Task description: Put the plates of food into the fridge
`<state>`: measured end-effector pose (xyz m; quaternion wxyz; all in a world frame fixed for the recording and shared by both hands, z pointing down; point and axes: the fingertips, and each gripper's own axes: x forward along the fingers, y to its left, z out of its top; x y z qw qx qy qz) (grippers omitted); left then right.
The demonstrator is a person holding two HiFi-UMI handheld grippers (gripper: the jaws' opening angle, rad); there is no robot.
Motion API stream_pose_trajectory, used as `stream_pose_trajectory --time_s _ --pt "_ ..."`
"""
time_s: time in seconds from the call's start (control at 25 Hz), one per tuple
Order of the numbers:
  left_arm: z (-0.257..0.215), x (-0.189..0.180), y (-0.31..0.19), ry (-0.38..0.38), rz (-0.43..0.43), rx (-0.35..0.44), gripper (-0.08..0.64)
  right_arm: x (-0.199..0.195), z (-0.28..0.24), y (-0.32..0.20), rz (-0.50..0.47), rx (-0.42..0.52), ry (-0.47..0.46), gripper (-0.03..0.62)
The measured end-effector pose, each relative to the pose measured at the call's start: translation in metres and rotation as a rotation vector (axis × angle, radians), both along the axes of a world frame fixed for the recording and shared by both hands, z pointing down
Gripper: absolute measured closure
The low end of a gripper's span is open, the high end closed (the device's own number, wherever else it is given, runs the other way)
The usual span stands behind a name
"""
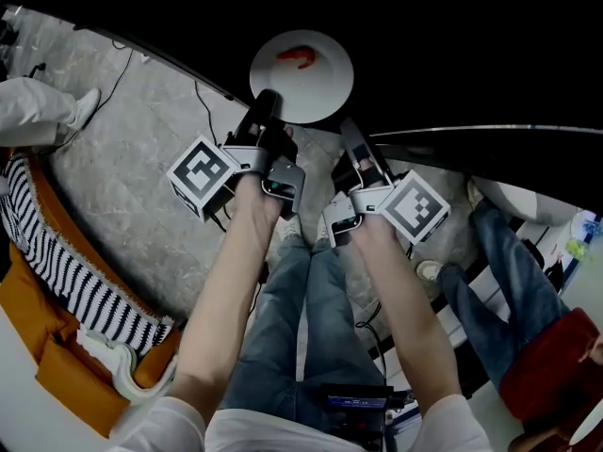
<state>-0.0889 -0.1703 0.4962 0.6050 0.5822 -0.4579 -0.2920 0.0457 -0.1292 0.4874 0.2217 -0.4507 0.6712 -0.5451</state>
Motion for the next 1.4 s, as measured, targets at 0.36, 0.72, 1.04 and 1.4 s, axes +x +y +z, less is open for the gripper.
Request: stream_pose_trajectory --time_s 0.36,0.72,1.04,1.4 --pt "-0.01 0.003 -0.012 -0.014 0.01 0.022 0.541 0.001 -0.005 -0.001 0.006 0.013 -0.002 0.583" --pt "-0.002 0.008 -0.03 -0.02 0.007 0.02 0.541 0.0 0.0 -0.015 0.014 0.011 -0.004 0.583" --pt "0.005 0.01 -0.044 -0.016 0.011 0.006 0.541 -0.003 0.004 -0.026 0.014 0.0 0.002 0.583" --pt "0.004 0.01 -0.057 -0.01 0.01 0.006 0.541 -0.004 0.004 -0.033 0.018 0.005 0.009 0.583"
